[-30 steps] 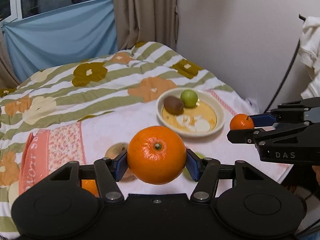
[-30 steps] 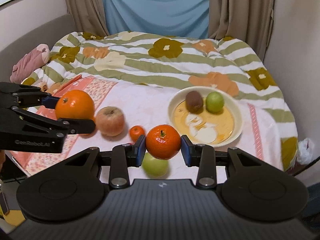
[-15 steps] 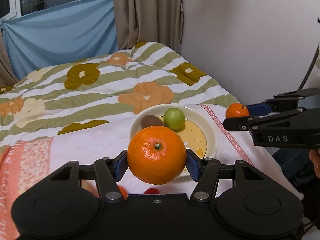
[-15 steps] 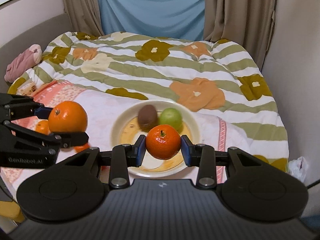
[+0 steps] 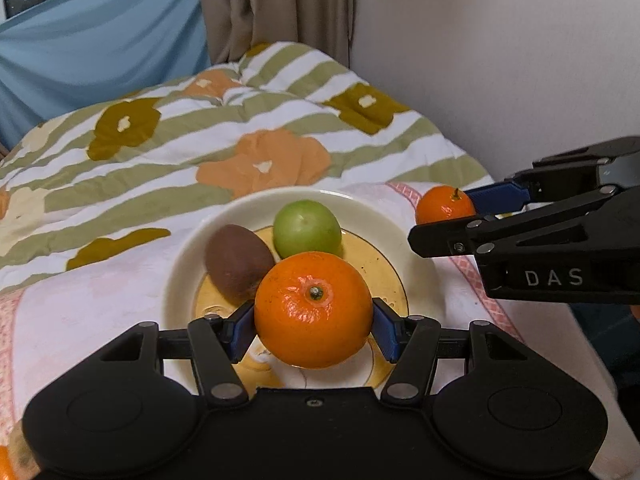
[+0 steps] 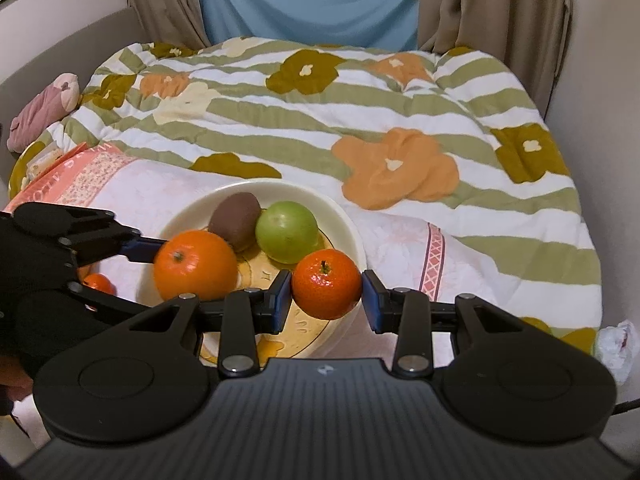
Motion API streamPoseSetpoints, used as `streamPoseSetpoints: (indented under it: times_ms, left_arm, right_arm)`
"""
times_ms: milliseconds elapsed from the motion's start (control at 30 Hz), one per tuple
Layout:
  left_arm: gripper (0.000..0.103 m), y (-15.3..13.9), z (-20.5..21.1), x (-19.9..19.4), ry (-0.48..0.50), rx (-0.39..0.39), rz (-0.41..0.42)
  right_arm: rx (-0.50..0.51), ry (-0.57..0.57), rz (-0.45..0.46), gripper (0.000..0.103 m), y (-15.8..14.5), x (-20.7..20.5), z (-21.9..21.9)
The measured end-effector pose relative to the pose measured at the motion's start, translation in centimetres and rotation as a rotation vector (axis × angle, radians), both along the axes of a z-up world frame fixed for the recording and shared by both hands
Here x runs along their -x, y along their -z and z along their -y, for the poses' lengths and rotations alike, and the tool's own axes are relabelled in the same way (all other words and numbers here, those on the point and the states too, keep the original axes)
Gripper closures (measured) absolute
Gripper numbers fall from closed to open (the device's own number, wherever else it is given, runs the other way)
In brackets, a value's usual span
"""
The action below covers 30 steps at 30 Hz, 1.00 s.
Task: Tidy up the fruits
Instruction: 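Carry the orange and tangerine into the duck bowl and open both tools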
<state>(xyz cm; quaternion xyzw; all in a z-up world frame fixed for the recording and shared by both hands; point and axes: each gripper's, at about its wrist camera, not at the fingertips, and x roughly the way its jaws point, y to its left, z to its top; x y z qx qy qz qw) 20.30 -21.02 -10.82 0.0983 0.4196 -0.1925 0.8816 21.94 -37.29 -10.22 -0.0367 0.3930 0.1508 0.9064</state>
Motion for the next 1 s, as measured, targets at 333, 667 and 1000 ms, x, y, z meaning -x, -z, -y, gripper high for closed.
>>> streamPoseSetpoints:
  times_ms: [333, 667, 1000]
  left_arm:
    - [0.039, 2.4, 2.2, -1.7, 0.018, -0.046, -0.041]
    - [0.020, 0.9, 1.8, 0.5, 0.032, -0.069, -0.005]
    - [0.019, 0.0, -0.7, 2.1, -0.041, -0.063, -0.008]
  right_arm:
    - [-0.006, -0.010, -0.027, 0.051, 1.4, -1.6, 0.7]
    - [-0.008, -0.029, -0.027, 0.051, 1.3, -1.6, 0.3]
    - [-0.053, -0.059, -0.048, 0.051, 2.7, -2.9, -1.3]
